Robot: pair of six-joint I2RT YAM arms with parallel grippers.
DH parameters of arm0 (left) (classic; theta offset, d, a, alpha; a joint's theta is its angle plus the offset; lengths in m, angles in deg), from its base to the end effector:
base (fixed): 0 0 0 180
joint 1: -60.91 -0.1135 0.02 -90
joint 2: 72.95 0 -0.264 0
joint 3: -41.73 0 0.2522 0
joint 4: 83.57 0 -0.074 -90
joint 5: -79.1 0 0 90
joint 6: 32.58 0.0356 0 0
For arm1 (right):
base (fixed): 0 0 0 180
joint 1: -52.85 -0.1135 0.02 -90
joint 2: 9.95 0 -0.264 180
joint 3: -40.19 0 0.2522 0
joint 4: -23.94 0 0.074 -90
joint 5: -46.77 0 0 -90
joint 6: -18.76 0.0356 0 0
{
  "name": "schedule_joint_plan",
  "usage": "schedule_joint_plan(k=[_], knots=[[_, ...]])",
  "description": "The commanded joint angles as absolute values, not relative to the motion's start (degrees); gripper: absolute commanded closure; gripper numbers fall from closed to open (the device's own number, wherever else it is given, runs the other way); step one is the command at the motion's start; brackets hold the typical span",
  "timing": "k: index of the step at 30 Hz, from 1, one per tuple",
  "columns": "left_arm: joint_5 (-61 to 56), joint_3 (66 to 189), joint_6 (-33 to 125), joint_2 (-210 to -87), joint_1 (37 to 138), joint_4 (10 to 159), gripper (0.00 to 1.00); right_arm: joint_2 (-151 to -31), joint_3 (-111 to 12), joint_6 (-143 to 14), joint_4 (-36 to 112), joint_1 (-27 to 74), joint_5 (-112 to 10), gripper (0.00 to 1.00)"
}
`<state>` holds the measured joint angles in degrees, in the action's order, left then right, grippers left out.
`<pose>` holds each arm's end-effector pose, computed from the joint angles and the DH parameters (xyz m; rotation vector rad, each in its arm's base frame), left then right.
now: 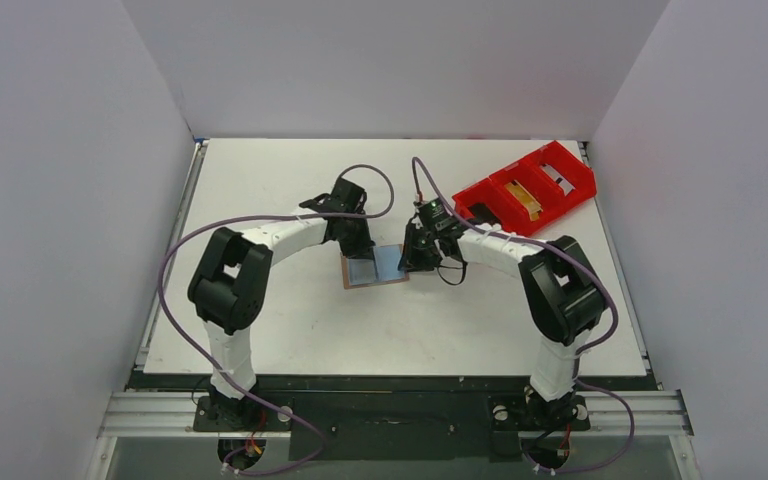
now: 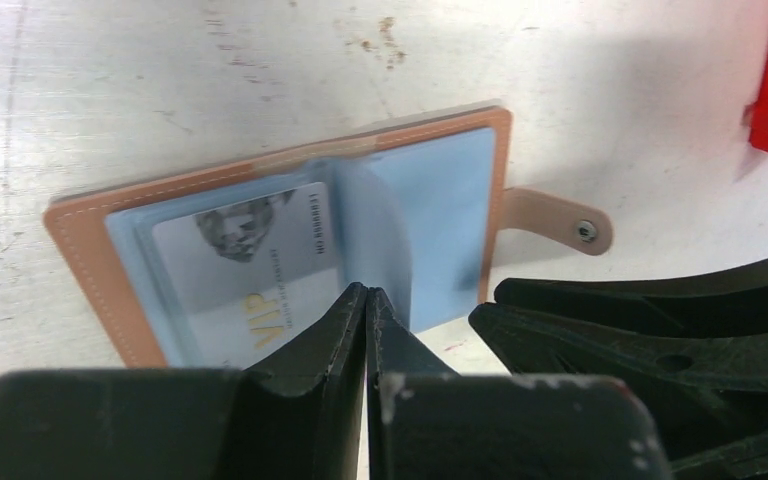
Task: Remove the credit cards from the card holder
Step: Remove the credit card from the card holder.
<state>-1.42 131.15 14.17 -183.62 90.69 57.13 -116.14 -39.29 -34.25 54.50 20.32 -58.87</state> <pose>0.3459 -0.2047 0.1741 -0.2639 2.7478 -0.6155 0.3131 0.2111 0.1626 -0.0038 2.7257 0.7633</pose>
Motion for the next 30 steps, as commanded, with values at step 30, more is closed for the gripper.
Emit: schedule_joint_plan(k=[30], knots=[[3.5, 135.0, 12.8, -185.7, 90.9, 59.5, 0.85, -114.5, -46.9, -28.5, 54.0, 22.0, -64.3, 0.74]])
